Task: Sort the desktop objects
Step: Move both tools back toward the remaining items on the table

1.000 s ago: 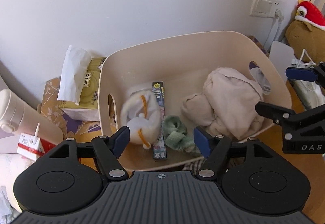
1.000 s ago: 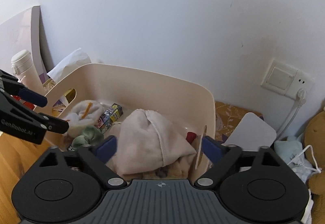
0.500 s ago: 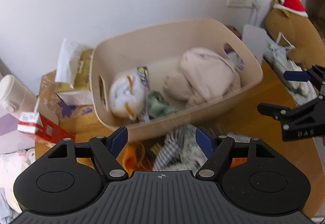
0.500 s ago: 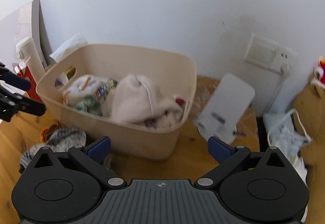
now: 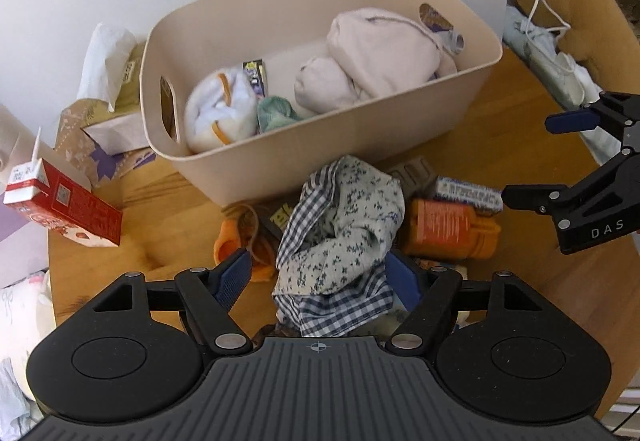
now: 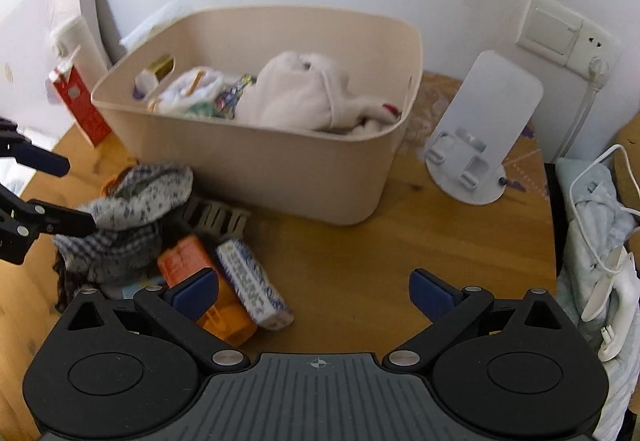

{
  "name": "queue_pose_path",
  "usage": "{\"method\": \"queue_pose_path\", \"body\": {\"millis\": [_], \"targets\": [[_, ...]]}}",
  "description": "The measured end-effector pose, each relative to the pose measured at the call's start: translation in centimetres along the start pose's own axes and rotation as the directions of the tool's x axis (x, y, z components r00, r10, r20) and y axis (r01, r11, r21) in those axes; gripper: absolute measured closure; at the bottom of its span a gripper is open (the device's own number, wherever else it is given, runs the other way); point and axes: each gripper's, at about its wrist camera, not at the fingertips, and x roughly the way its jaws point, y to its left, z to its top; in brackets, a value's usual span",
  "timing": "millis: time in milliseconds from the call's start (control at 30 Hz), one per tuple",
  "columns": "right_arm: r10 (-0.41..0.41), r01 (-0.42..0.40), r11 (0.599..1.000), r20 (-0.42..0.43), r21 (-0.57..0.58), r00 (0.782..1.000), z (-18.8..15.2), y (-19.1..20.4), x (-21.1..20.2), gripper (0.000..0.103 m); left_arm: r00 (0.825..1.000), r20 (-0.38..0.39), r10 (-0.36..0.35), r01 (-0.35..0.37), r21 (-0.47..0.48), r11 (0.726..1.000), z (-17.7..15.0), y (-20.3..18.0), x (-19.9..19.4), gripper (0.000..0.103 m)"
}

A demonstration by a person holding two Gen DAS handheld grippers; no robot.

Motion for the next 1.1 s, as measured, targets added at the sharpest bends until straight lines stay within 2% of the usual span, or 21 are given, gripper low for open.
{"method": "queue_pose_path", "body": {"millis": [167, 400, 1100], "targets": [[0.007, -0.007, 1.0, -0.036, -0.003, 0.999, -0.4, -0.3, 0.9, 0.0, 0.999, -0.044, -0.011, 0.011, -0.006, 1.0, -0.2, 0.1, 1.2, 0.028], [-0.002, -0.003, 0.999, -0.082, -0.049, 0.997, -0.9, -0.1, 2.3, 0.0, 0.998, -0.063, -0.005, 0.006, 0.009, 1.0, -0.1, -0.5, 2.2, 0.028], [0.054, -0.061, 0.996, -0.103, -0.066, 0.993, 0.3, 0.2, 4.4, 0.001, 0.993, -0.116, -0.013, 0.014, 0.005, 1.0, 0.2, 0.2, 4.5, 0.028]]}}
